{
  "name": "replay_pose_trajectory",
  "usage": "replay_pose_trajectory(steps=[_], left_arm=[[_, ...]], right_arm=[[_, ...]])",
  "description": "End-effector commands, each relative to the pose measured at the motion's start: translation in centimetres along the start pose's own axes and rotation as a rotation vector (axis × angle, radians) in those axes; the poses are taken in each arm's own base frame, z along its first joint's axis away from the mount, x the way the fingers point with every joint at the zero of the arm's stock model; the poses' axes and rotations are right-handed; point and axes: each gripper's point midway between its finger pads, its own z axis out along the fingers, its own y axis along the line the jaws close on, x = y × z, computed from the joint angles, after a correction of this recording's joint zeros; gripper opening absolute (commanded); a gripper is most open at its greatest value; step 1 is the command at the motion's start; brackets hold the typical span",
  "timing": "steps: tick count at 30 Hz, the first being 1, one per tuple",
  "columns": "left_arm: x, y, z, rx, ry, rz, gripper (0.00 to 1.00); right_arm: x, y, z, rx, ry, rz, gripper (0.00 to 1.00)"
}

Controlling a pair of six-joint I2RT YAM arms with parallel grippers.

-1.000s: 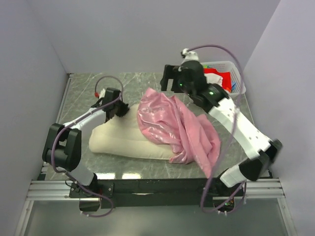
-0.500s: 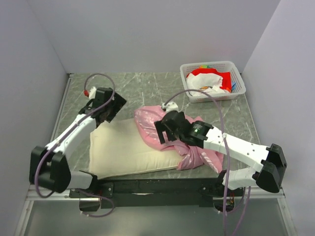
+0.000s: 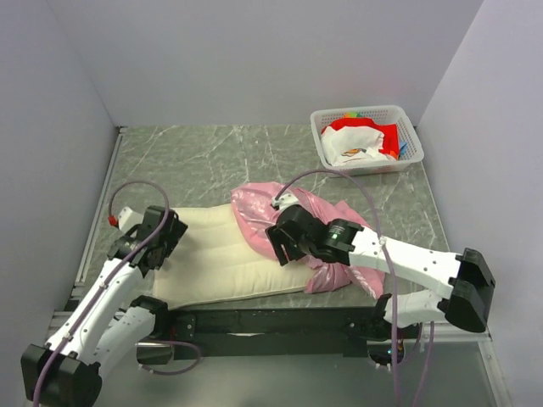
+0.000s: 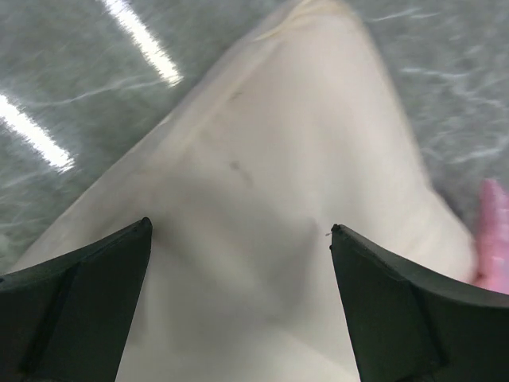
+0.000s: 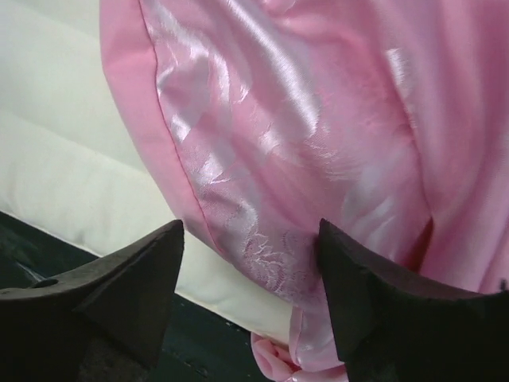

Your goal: Put the pillow into the pillowcase

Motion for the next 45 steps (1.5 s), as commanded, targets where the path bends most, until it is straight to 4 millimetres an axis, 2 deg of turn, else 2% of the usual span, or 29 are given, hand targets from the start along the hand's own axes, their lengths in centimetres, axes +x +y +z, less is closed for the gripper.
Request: replay_pose_trajectory(steps=[1, 3, 4, 5, 6, 7, 8, 9, 11, 12, 13, 16, 18, 20, 21, 23, 24, 26, 28, 29, 31, 32, 33, 35, 36, 38, 39, 41, 45], left_arm=[[1.8, 1.4, 0.9, -0.02, 0.043, -0.041, 0.99], [2.8, 0.5, 1.8, 0.036, 0.075, -0.016, 0.92], [3.2, -1.6, 2.3, 0.122, 0.095, 0.008, 0.72], [3.9, -1.9, 2.8, 0.145, 0.115, 0.026, 0.55], [4.6, -2.2, 3.5, 0.149, 0.137, 0.052, 0.15], [4.8, -3.9, 3.6, 0.221, 0.15, 0.051, 0.01], [5.3, -4.3, 3.8, 0.238, 0.166, 0.054, 0.01], [5.6, -4.9, 4.0, 0.263, 0.177, 0.053, 0.01], [5.6, -6.3, 3.6, 0.315, 0.178, 0.03, 0.01], [5.3, -6.7, 3.3, 0.323, 0.169, 0.015, 0.01], [5.1, -7.1, 3.1, 0.328, 0.159, 0.011, 0.01], [3.8, -8.9, 1.9, 0.335, 0.113, -0.001, 0.01], [2.9, -10.2, 1.1, 0.361, 0.092, -0.019, 0.01], [2.3, -11.1, 0.5, 0.385, 0.081, -0.036, 0.01], [1.9, -11.7, 0.3, 0.403, 0.074, -0.044, 0.01], [1.5, -12.5, -0.1, 0.422, 0.064, -0.045, 0.01], [1.4, -12.6, 0.2, 0.41, 0.057, -0.042, 0.01], [0.9, -12.6, 0.2, 0.388, 0.045, -0.032, 0.01], [0.6, -11.8, 0.5, 0.35, 0.027, -0.026, 0.01], [0.4, -11.6, 0.6, 0.343, 0.017, -0.027, 0.01], [-0.1, -11.1, 0.5, 0.335, -0.003, -0.032, 0.01], [-0.1, -10.8, 0.4, 0.323, -0.003, -0.024, 0.01], [-0.4, -10.6, 0.3, 0.32, -0.015, -0.008, 0.01], [-1.2, -9.8, 0.1, 0.274, -0.043, 0.012, 0.04], [-1.6, -9.4, -0.1, 0.258, -0.059, 0.028, 0.22], [-2.7, -8.4, -0.7, 0.214, -0.101, 0.038, 0.56], [-3.0, -8.0, -0.9, 0.204, -0.112, 0.044, 0.8], [-3.4, -7.4, -1.1, 0.191, -0.132, 0.04, 0.98], [-3.8, -5.3, -2.1, 0.163, -0.147, 0.017, 1.0]], right_arm=[[1.2, 1.6, 2.0, -0.05, 0.077, -0.043, 0.63], [1.7, 0.6, 3.0, 0.026, 0.125, -0.054, 0.46], [0.1, 0.5, 2.9, 0.04, 0.104, -0.036, 0.27], [-0.2, 0.1, 2.5, 0.065, 0.12, -0.034, 0.21], [-2.8, 0.6, 1.9, 0.066, 0.074, -0.02, 0.17], [-4.2, 0.6, 1.3, 0.07, 0.051, -0.01, 0.14], [-5.2, 0.6, 0.5, 0.072, 0.051, -0.015, 0.12], [-8.8, 1.8, -1.0, 0.04, -0.02, 0.004, 0.11], [-11.3, 3.1, -2.8, -0.004, -0.034, -0.001, 0.07], [-14.6, 5.1, -4.2, -0.067, -0.09, 0.01, 0.06], [-15.5, 6.8, -4.8, -0.127, -0.09, 0.007, 0.03], [-17.3, 12.7, -6.0, -0.242, -0.1, -0.026, 0.02], [-16.3, 14.8, -4.4, -0.236, -0.061, -0.036, 0.01], [-16.1, 15.6, -2.7, -0.249, -0.071, 0.008, 0.0], [-14.4, 14.8, -1.2, -0.232, -0.038, 0.016, 0.0], [-14.6, 14.3, -0.2, -0.238, -0.068, 0.064, 0.02], [-13.9, 13.1, 0.1, -0.2, -0.059, 0.081, 0.04], [-14.4, 10.4, -0.1, -0.133, -0.097, 0.131, 0.33], [-14.5, 6.5, -2.0, -0.047, -0.16, 0.174, 0.63], [-14.9, 5.1, -4.7, -0.034, -0.216, 0.202, 0.69], [-12.8, 2.3, -5.5, 0.059, -0.227, 0.216, 0.76], [-12.3, 1.8, -7.6, 0.036, -0.26, 0.244, 0.77], [-9.7, 1.2, -6.7, 0.062, -0.221, 0.237, 0.77], [-7.1, 1.8, -7.8, 0.023, -0.214, 0.252, 0.77], [-4.6, 1.5, -6.9, 0.038, -0.174, 0.238, 0.77], [-1.5, 3.4, -6.8, -0.01, -0.136, 0.202, 0.77], [-0.7, 4.2, -6.7, -0.028, -0.126, 0.185, 0.78], [0.7, 5.9, -5.3, -0.024, -0.09, 0.125, 0.82], [0.9, 9.3, -4.7, 0.067, -0.079, -0.031, 0.84]])
